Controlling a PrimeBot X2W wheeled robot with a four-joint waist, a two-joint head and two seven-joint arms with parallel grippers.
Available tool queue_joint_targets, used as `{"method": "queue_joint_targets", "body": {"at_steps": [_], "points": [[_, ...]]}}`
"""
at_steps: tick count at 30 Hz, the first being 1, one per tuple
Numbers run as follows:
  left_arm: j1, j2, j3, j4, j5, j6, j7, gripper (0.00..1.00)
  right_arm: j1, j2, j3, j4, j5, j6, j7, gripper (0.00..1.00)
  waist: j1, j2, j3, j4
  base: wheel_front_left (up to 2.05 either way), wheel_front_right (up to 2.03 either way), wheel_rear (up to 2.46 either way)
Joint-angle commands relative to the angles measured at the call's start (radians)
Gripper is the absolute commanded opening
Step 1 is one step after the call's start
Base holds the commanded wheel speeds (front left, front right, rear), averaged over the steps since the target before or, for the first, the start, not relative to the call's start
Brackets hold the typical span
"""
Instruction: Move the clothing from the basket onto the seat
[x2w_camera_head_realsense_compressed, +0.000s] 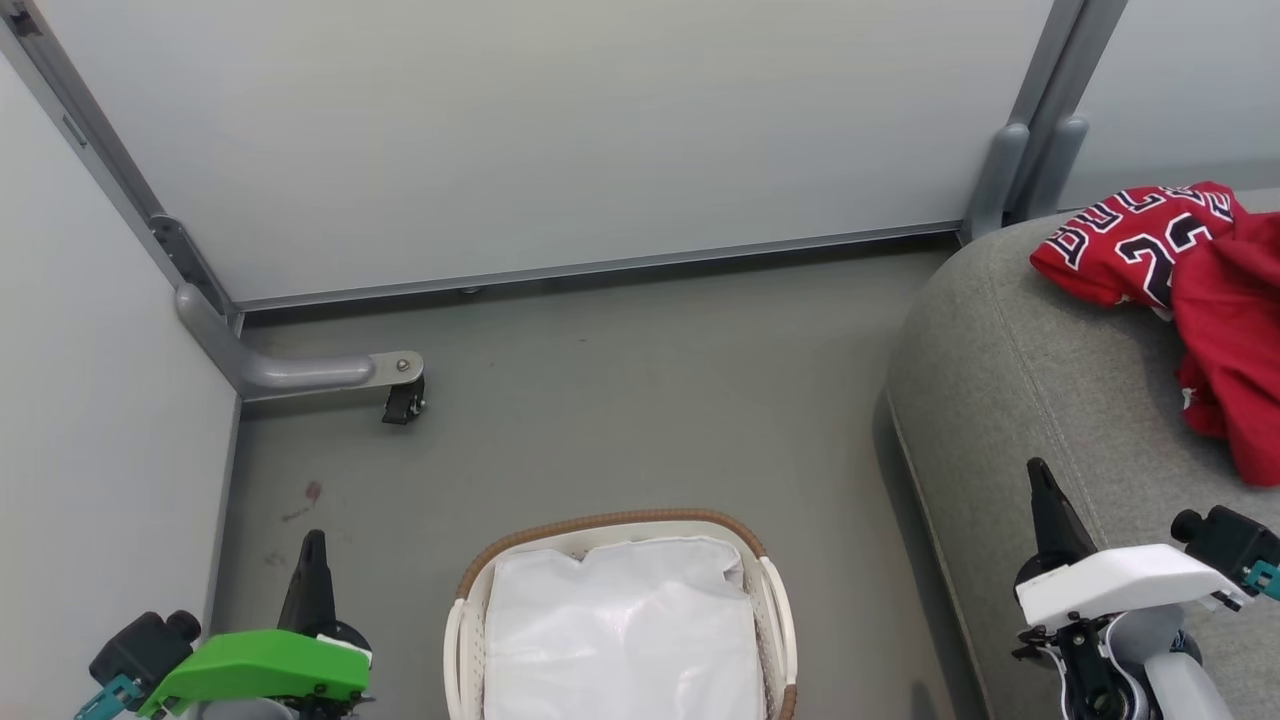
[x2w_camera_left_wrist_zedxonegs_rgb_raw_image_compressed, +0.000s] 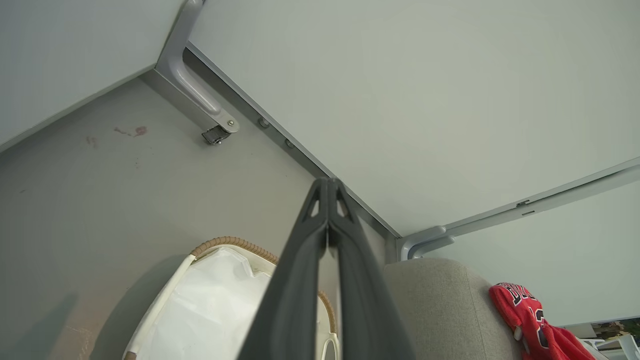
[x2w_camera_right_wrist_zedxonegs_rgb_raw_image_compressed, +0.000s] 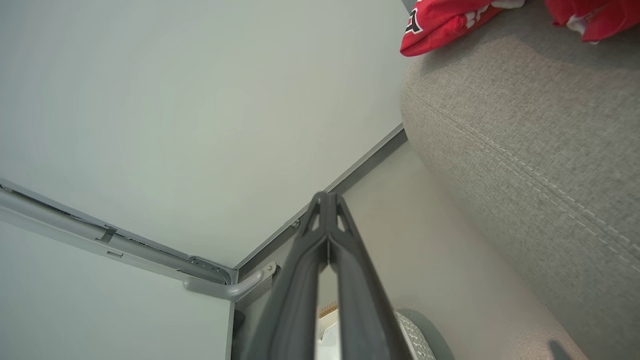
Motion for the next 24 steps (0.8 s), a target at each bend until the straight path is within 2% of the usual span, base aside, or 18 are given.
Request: {"method": "queue_joint_targets", "body": {"at_steps": [1, 24], "points": [[-0.030, 0.003, 0.008, -0.017, -0.032, -0.006, 0.008, 0.00, 0.001, -0.007, -0.005, -0.017, 0.035, 0.000, 0.007, 0.00, 0.0000, 0.0000, -0.001, 0.000, 0.00, 0.00, 0.00], [-0.046, 0.005, 0.049, -0.040, -0.258, -0.013, 0.075, 0.00, 0.008, -0.009, -0.021, -0.041, 0.304, 0.000, 0.074, 0.00, 0.0000, 0.0000, -0.010, -0.003, 0.00, 0.00, 0.00]]}}
